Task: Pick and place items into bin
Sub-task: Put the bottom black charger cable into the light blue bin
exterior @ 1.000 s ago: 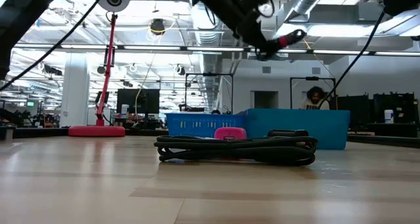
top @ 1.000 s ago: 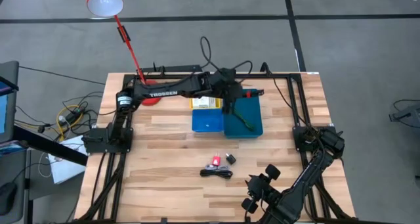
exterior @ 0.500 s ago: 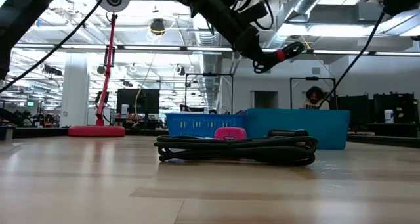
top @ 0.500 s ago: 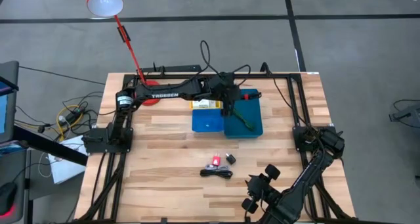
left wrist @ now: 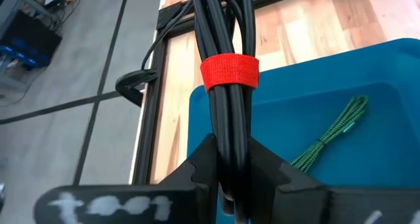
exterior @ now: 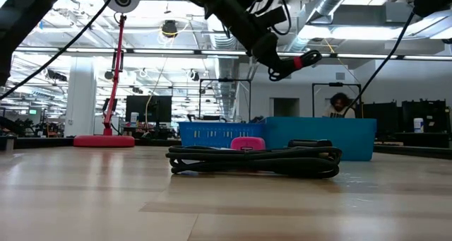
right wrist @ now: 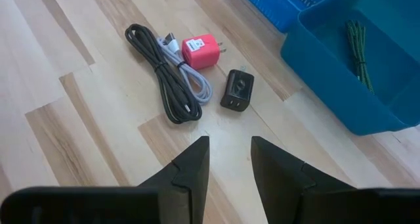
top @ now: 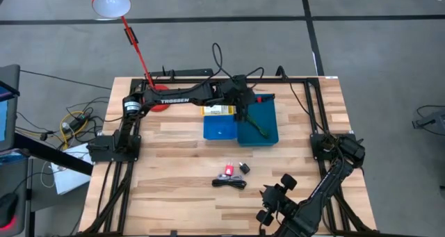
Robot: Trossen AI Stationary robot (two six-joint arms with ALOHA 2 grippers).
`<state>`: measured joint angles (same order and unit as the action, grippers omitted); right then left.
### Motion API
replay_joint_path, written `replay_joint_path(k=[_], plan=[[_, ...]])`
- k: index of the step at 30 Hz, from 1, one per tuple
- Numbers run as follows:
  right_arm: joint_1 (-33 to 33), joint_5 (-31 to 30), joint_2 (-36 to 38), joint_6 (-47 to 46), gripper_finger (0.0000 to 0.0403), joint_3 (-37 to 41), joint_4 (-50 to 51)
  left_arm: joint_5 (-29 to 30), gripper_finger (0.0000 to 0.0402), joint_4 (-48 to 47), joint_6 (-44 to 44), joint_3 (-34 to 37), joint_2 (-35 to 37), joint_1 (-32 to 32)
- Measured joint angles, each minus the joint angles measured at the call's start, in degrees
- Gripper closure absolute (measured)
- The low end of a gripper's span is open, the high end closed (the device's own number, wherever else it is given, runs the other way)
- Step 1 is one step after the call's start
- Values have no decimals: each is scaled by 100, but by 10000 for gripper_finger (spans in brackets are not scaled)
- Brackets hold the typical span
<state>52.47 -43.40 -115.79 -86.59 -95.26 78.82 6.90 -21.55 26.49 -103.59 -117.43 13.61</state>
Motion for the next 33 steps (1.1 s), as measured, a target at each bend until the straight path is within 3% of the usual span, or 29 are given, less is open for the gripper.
replay_joint_path(k=[14, 23, 33], plan=[[-11, -2, 0, -39, 296, 0, -1, -93, 365, -198, -158, 0, 0, -9], [-9, -2, 0, -44, 296, 0, -23, -805, 362, -145, -203, 0, 0, -13], [-9, 0, 0, -44, 296, 0, -45, -807, 293, -192, -359, 0, 0, -11]])
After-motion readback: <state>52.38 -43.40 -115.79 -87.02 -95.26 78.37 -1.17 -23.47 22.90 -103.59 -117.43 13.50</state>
